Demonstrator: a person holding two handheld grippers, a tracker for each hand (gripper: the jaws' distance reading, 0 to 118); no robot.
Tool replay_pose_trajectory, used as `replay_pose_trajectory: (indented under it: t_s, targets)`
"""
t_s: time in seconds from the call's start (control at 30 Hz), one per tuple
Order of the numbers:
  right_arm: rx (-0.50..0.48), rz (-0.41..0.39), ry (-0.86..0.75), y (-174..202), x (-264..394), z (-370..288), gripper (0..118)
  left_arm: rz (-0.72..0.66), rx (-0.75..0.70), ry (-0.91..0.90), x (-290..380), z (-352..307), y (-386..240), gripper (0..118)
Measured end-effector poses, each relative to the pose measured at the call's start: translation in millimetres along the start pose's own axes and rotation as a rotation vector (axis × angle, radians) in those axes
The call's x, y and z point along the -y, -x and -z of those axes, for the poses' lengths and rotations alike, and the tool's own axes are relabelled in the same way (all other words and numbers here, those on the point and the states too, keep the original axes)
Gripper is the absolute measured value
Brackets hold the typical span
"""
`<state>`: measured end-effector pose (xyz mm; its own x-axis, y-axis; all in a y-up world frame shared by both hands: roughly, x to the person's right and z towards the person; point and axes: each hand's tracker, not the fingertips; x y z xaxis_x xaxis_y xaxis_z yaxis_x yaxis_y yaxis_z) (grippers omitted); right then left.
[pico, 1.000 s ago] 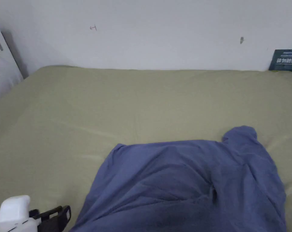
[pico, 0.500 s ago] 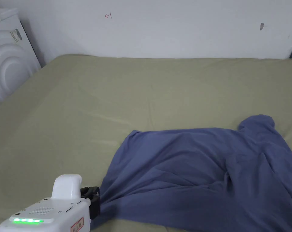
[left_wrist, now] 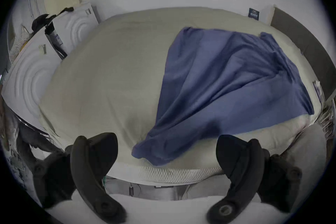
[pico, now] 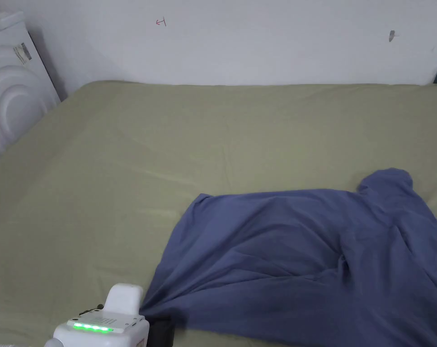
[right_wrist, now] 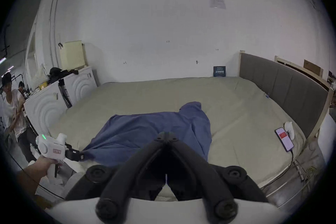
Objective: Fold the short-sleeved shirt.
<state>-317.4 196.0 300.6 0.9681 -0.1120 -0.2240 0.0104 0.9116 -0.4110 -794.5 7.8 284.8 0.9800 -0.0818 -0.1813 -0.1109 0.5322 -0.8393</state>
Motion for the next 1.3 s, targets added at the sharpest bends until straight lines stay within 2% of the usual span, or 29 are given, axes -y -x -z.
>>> replay_pose_trajectory:
  t_s: [0.17, 0.2, 0.23, 0.27, 0.3, 0.33, 0.4, 0.5, 0.6, 0.63, 0.67, 0.7, 0.73, 0.77, 0.83, 0.9, 1.1, 1.13, 1.17, 1.2, 1.23, 1.27, 1.3]
  targets:
    - [0.017, 0.02, 0.038, -15, 8, 4, 1, 0.033, -0.002, 0.063, 3, 26, -5, 109]
    - [0.023, 0.026, 0.044, -19, 8, 5, 1, 0.017, -0.029, 0.101, 2, 27, -5, 94]
    - [0.029, 0.029, 0.049, -22, 9, 5, 1, -0.006, -0.021, 0.126, 0, 25, -4, 46]
    - [0.037, 0.028, 0.057, -27, 11, 7, 1, -0.046, 0.035, 0.091, 0, 22, -2, 17]
    - [0.046, 0.02, 0.066, -29, 14, 5, 1, -0.106, 0.122, 0.059, 1, 18, -2, 5]
    - [0.061, 0.009, 0.077, -34, 16, 6, 1, -0.119, 0.07, 0.038, 1, 14, -5, 5]
    - [0.101, -0.04, 0.11, -45, 21, 11, 1, 0.02, 0.01, 0.041, 1, 9, -13, 5]
    - [0.065, -0.068, 0.151, -67, 35, 19, 1, -0.024, 0.062, 0.029, 0, -2, -10, 5]
    - [-0.012, -0.074, 0.235, -84, 50, 37, 2, -0.063, 0.089, 0.021, 1, -12, -8, 5]
    - [-0.057, -0.051, 0.278, -93, 57, 47, 11, -0.06, 0.083, 0.017, 0, -15, -8, 5]
    - [-0.101, -0.012, 0.369, -104, 65, 62, 41, -0.067, 0.088, 0.016, 0, -16, -8, 5]
    - [-0.065, 0.03, 0.513, -113, 77, 81, 82, -0.077, 0.095, 0.015, -1, -16, -8, 5]
    - [-0.04, 0.005, 0.599, -117, 89, 94, 116, -0.08, 0.096, 0.015, -1, -16, -9, 5]
    - [-0.034, -0.001, 0.537, -123, 102, 101, 118, -0.087, 0.093, 0.021, -1, -15, -9, 5]
    - [0.026, -0.036, 0.585, -129, 121, 120, 118, -0.096, 0.085, 0.033, -1, -17, -14, 5]
    - [0.061, -0.031, 0.6, -135, 135, 135, 118, -0.113, 0.091, 0.04, -1, -20, -17, 5]
    - [0.066, -0.023, 0.627, -137, 162, 158, 116, -0.11, 0.092, 0.052, -7, -25, -21, 5]
    - [0.041, -0.009, 0.63, -137, 164, 160, 106, -0.109, 0.09, 0.053, -7, -25, -21, 5]
    - [0.038, 0.011, 0.628, -137, 165, 160, 87, -0.108, 0.089, 0.056, -8, -26, -21, 5]
    - [0.08, 0.025, 0.63, -136, 162, 159, 77, -0.104, 0.087, 0.059, -9, -25, -19, 5]
    - [0.13, 0.005, 0.609, -137, 160, 156, 66, -0.101, 0.086, 0.06, -10, -26, -18, 5]
    - [0.079, 0.047, 0.586, -141, 156, 152, 58, -0.101, 0.086, 0.06, -10, -28, -18, 5]
    - [0.069, 0.078, 0.584, -144, 152, 149, 29, -0.105, 0.092, 0.059, -10, -29, -17, 5]
